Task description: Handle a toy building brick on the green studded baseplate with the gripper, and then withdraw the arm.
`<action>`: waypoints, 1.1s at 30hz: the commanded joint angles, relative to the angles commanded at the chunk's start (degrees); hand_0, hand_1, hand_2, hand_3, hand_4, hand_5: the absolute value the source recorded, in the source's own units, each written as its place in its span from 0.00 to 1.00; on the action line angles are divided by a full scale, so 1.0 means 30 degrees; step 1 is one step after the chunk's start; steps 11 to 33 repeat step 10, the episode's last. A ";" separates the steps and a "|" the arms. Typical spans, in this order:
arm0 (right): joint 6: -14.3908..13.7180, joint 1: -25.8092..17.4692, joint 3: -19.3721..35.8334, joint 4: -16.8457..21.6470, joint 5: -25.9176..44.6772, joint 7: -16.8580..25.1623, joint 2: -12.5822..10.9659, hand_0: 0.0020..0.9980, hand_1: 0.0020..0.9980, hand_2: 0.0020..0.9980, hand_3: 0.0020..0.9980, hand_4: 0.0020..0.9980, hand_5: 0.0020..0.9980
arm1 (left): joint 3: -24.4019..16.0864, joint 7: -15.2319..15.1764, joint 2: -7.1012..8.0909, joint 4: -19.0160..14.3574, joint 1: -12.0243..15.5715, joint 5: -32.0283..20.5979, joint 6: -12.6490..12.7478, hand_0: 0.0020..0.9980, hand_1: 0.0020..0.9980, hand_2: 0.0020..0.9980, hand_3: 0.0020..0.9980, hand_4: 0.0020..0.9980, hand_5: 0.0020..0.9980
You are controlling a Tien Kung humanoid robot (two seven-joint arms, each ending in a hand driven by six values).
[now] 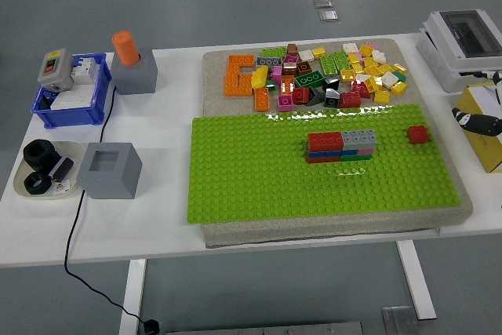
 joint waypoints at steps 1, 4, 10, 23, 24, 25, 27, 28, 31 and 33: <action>-0.0009 0.0036 -0.0048 0.0104 -0.0038 -0.0009 -0.0041 1.00 0.91 0.93 0.85 0.78 0.13 | -0.0012 0.0026 0.0013 -0.0002 -0.0015 0.0029 -0.0007 0.79 0.78 0.76 0.80 0.86 0.57; -0.0013 0.0240 -0.0346 0.0199 -0.0010 -0.0006 -0.0104 1.00 0.91 0.93 0.85 0.78 0.13 | -0.0085 0.0107 0.0068 -0.0004 -0.0045 0.0151 -0.0005 0.79 0.78 0.76 0.80 0.86 0.57; 0.0015 0.0376 -0.0739 -0.0183 0.0214 0.0029 -0.0042 1.00 0.91 0.93 0.85 0.81 0.16 | -0.0296 0.0348 0.0139 -0.0023 0.0000 0.0488 0.0027 0.78 0.71 0.72 0.80 0.85 0.57; 0.0015 0.0376 -0.0739 -0.0183 0.0214 0.0029 -0.0042 1.00 0.91 0.93 0.85 0.81 0.16 | -0.0296 0.0348 0.0139 -0.0023 0.0000 0.0488 0.0027 0.78 0.71 0.72 0.80 0.85 0.57; 0.0015 0.0376 -0.0739 -0.0183 0.0214 0.0029 -0.0042 1.00 0.91 0.93 0.85 0.81 0.16 | -0.0296 0.0348 0.0139 -0.0023 0.0000 0.0488 0.0027 0.78 0.71 0.72 0.80 0.85 0.57; 0.0015 0.0376 -0.0739 -0.0183 0.0214 0.0029 -0.0042 1.00 0.91 0.93 0.85 0.81 0.16 | -0.0296 0.0348 0.0139 -0.0023 0.0000 0.0488 0.0027 0.78 0.71 0.72 0.80 0.85 0.57; 0.0015 0.0376 -0.0739 -0.0183 0.0214 0.0029 -0.0042 1.00 0.91 0.93 0.85 0.81 0.16 | -0.0296 0.0348 0.0139 -0.0023 0.0000 0.0488 0.0027 0.78 0.71 0.72 0.80 0.85 0.57; 0.0015 0.0376 -0.0739 -0.0183 0.0214 0.0029 -0.0042 1.00 0.91 0.93 0.85 0.81 0.16 | -0.0296 0.0348 0.0139 -0.0023 0.0000 0.0488 0.0027 0.78 0.71 0.72 0.80 0.85 0.57; 0.0015 0.0376 -0.0739 -0.0183 0.0214 0.0029 -0.0042 1.00 0.91 0.93 0.85 0.81 0.16 | -0.0296 0.0348 0.0139 -0.0023 0.0000 0.0488 0.0027 0.78 0.71 0.72 0.80 0.85 0.57; 0.0015 0.0376 -0.0739 -0.0183 0.0214 0.0029 -0.0042 1.00 0.91 0.93 0.85 0.81 0.16 | -0.0296 0.0348 0.0139 -0.0023 0.0000 0.0488 0.0027 0.78 0.71 0.72 0.80 0.85 0.57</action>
